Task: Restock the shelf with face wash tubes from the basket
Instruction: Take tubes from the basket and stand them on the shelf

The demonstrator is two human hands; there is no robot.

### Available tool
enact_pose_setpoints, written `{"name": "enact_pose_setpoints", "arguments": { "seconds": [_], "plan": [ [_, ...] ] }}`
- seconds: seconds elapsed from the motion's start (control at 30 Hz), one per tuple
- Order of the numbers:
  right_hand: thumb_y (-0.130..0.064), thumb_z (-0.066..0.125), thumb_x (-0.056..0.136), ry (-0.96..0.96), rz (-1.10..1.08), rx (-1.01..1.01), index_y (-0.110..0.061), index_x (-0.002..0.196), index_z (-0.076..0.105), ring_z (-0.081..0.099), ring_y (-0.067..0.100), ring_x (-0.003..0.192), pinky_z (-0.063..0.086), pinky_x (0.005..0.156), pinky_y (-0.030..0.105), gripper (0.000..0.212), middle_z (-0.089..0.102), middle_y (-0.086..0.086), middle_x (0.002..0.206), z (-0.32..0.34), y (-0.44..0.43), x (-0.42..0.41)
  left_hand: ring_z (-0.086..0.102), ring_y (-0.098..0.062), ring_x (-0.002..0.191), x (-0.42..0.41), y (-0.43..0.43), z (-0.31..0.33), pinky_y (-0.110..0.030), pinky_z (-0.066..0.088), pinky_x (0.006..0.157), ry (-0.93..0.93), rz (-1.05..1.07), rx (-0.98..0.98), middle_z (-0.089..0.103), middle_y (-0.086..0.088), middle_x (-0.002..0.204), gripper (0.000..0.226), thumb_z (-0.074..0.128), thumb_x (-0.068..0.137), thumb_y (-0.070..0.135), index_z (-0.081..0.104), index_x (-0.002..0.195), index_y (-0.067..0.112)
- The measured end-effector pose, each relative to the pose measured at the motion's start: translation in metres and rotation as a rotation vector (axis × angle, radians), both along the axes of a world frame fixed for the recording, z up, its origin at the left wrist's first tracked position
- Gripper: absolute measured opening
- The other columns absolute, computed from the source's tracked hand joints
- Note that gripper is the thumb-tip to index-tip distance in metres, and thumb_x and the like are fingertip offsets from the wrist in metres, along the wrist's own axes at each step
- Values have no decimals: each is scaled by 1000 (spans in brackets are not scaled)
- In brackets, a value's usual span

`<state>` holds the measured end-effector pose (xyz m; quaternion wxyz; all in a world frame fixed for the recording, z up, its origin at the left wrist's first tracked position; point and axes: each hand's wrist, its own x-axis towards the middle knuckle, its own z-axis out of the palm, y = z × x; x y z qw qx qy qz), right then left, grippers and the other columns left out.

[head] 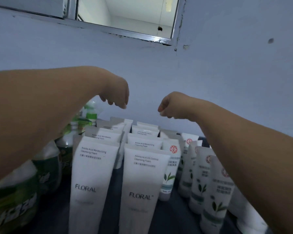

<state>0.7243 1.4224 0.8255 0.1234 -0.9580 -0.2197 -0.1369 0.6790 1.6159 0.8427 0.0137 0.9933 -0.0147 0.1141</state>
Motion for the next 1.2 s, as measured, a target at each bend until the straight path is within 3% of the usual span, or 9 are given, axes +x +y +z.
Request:
{"name": "enact_pose_setpoints", "arguments": {
  "seconds": [0.1,0.3,0.43,0.5,0.63,0.77,0.93,1.1,1.2],
  "plan": [
    [-22,64,91,-4,-9,49,-15,106,71,54,8,67,42,56,20,18,59,-6,77,2,-26,-20,57,-11,71,-22,-21,4,-25,46,65,-58,-73,-110,59,5,74,23,63,89,29,68,107,17],
    [-30,68,88,-7,-4,46,-23,104,71,59,8,78,45,67,23,17,66,-5,87,7,-83,-63,58,-9,79,-69,-76,16,-37,48,92,-161,-149,-169,64,7,78,22,65,86,39,70,102,25],
    [-37,70,84,67,9,30,-29,97,72,66,15,91,54,88,34,16,73,-1,96,5,-122,-84,60,-4,79,-93,-122,14,-27,45,74,-220,-232,-258,63,11,77,21,63,88,35,70,103,23],
    [-44,72,80,92,22,2,-33,91,73,68,17,93,54,91,40,16,73,-4,94,-1,-136,-95,64,-10,84,-99,-145,6,-25,49,72,-237,-255,-317,65,8,80,22,62,89,32,69,106,20],
    [-44,74,79,79,75,-43,-29,92,73,65,13,94,50,93,37,20,73,-9,93,-14,-152,-116,66,-27,94,-106,-180,-16,-36,54,87,-283,-219,-412,67,-3,84,24,62,90,28,69,110,16],
    [-38,74,81,24,67,-134,-27,99,70,63,11,94,49,87,32,21,69,-11,96,-27,-160,-124,62,-25,103,-111,-199,-36,-31,49,88,-329,-145,-473,66,-4,105,28,59,92,22,66,116,10],
    [-28,71,85,-32,111,-151,-20,109,67,58,14,96,42,66,23,25,65,-5,108,-44,-165,-121,59,-23,110,-120,-207,-66,-31,47,94,-332,-66,-577,60,-3,125,37,60,91,23,58,127,15],
    [-29,67,89,-98,88,-151,-19,122,60,53,17,105,41,84,27,35,58,-1,122,-53,-171,-110,61,-22,106,-126,-212,-111,-36,49,94,-270,15,-666,62,-2,120,37,62,88,23,58,124,16],
    [-25,66,90,-73,104,-152,-16,112,63,55,18,102,42,83,27,24,59,0,114,-61,-171,-103,63,-23,99,-128,-215,-145,-36,52,90,-171,64,-715,65,-4,109,25,65,86,22,61,111,16]
  ]
}}
